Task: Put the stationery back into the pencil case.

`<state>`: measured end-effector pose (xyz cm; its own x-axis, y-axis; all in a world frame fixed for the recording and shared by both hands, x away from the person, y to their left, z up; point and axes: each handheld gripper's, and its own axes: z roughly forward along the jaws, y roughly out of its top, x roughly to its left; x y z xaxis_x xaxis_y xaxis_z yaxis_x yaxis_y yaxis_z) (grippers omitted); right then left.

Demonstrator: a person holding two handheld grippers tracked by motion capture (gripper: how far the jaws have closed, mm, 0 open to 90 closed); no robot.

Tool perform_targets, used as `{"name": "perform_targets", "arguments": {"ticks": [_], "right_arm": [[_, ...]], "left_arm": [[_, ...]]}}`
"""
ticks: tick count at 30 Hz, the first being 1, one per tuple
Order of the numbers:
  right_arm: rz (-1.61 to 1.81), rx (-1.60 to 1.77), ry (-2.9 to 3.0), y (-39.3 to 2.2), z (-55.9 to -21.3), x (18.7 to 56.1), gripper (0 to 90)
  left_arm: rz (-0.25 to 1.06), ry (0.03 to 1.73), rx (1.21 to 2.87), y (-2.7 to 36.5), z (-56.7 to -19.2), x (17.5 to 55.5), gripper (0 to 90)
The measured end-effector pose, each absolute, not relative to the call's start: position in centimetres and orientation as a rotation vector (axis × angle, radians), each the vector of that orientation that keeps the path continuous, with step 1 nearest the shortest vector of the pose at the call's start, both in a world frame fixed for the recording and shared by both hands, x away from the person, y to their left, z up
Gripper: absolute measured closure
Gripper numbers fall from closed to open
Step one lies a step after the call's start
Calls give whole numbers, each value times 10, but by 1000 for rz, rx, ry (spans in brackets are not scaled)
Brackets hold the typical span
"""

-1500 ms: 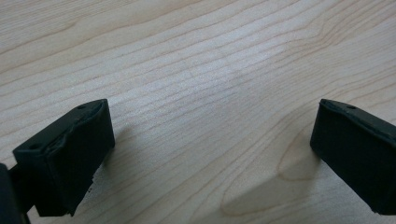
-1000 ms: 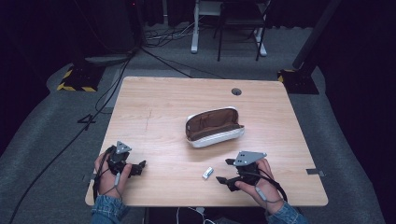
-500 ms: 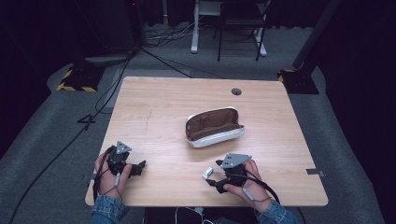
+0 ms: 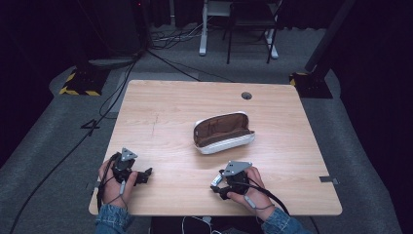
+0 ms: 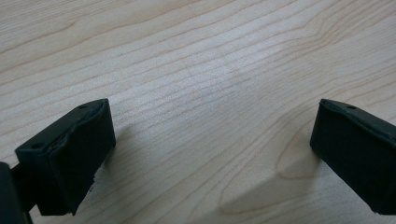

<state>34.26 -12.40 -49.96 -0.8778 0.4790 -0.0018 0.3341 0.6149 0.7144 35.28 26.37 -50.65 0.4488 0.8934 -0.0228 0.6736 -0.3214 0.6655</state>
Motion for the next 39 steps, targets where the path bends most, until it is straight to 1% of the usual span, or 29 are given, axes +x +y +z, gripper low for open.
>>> {"name": "perform_targets", "arguments": {"ticks": [2, 3, 7, 20, 24, 39], "right_arm": [[1111, 669, 2641, -124, -500, 343, 336], [1116, 659, 2641, -123, -499, 342, 385], [1119, 645, 2643, -123, -499, 341, 467], [1138, 630, 2650, -123, -496, 341, 478], [1178, 641, 2647, -125, -488, 342, 478], [1285, 685, 2561, -141, -444, 352, 478]], "left_arm": [[471, 1306, 2096, 264, -506, 353, 5], [471, 1306, 2096, 264, -506, 353, 4], [471, 1305, 2097, 264, -506, 353, 4], [471, 1306, 2096, 264, -506, 353, 4], [471, 1306, 2096, 264, -506, 353, 4], [471, 1306, 2096, 264, -506, 353, 4]]}}
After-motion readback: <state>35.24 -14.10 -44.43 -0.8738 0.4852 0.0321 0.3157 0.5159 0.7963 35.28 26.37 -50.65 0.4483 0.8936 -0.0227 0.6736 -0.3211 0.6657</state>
